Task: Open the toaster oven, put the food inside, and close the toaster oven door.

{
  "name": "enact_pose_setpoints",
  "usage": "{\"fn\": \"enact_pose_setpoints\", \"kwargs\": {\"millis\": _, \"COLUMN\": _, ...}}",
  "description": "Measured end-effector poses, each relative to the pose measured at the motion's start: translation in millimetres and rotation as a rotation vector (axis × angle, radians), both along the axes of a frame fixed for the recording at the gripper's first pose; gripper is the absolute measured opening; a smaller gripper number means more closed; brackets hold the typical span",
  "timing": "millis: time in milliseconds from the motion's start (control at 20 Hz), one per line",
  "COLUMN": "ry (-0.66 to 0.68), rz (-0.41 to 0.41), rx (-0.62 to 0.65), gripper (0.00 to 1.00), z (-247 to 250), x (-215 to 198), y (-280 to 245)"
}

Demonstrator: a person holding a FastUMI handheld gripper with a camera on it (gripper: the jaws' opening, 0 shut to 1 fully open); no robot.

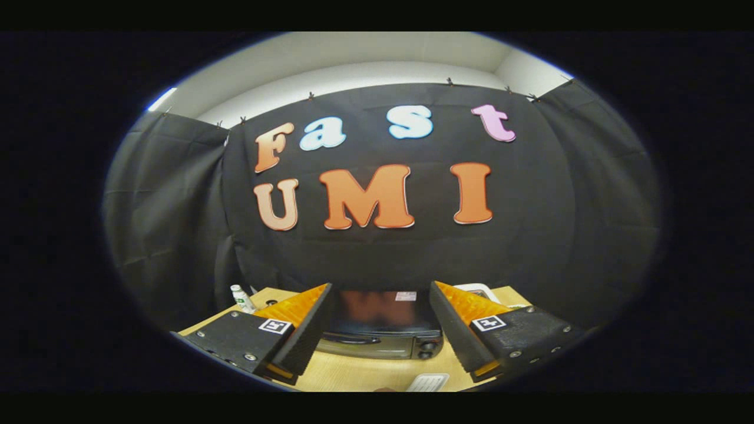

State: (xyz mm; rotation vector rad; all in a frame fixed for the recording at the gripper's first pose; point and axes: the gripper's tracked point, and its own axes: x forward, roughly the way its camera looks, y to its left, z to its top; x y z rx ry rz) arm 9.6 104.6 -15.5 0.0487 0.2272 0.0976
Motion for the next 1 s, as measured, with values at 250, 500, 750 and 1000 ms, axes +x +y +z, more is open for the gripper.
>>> {"fn": "enact_pose_setpoints", "kwargs": {"millis": 250, "ry": -0.079, "rz": -0.026, "rx": -0.012, "gripper": 0.95, "z": 27.4, "x": -0.8, "y": -21.1}}
{"fn": "enact_pose_setpoints", "kwargs": {"millis": 500, "ry": -0.112, "rz": -0.028, "rx": -0.042, "gripper": 0.96, "z": 40.9, "x": -0.4, "y": -32.9}}
{"fn": "enact_pose_setpoints", "kwargs": {"millis": 750, "ry": -0.135, "rz": -0.024, "rx": -0.046, "gripper": 0.96, "z": 48.7, "x": -1.2, "y": -35.6}}
{"fn": "enact_pose_setpoints", "kwargs": {"millis": 1000, "ry": -0.153, "rz": -0.021, "rx": -0.056, "gripper": 0.96, "z": 55.6, "x": -4.6, "y": -37.3}}
